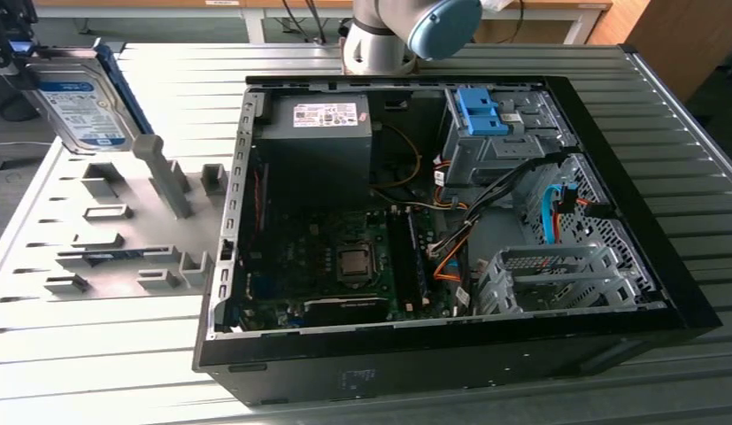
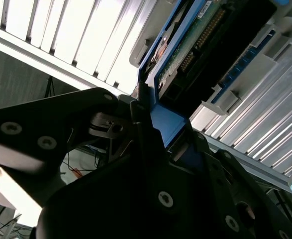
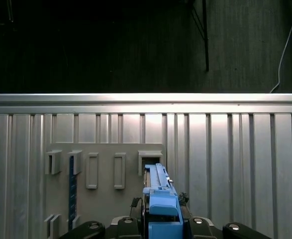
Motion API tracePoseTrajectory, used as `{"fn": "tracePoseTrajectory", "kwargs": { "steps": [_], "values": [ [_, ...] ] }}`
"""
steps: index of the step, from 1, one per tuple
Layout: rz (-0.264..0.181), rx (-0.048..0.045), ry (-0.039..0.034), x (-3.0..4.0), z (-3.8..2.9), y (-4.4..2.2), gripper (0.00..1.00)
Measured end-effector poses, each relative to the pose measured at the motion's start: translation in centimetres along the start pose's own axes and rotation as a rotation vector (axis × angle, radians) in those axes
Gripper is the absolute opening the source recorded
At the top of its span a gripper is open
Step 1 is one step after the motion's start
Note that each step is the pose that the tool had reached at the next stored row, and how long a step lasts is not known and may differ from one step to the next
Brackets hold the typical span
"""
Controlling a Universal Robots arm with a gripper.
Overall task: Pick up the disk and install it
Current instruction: 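Pick up the disk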
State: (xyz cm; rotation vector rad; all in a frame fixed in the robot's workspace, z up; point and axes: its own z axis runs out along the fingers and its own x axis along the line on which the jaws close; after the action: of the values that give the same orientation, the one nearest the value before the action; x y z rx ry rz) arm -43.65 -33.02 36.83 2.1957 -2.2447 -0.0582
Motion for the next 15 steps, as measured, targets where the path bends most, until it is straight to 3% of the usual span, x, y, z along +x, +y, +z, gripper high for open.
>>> {"fn": "tracePoseTrajectory", "kwargs": {
  "steps": [7,15],
  "values": [
    [0.0,0.0,0.0,-0.06,-0.98,0.03,0.36],
    [0.0,-0.0001,0.0001,-0.13,-2.69,0.07,0.36]
  ]
}}
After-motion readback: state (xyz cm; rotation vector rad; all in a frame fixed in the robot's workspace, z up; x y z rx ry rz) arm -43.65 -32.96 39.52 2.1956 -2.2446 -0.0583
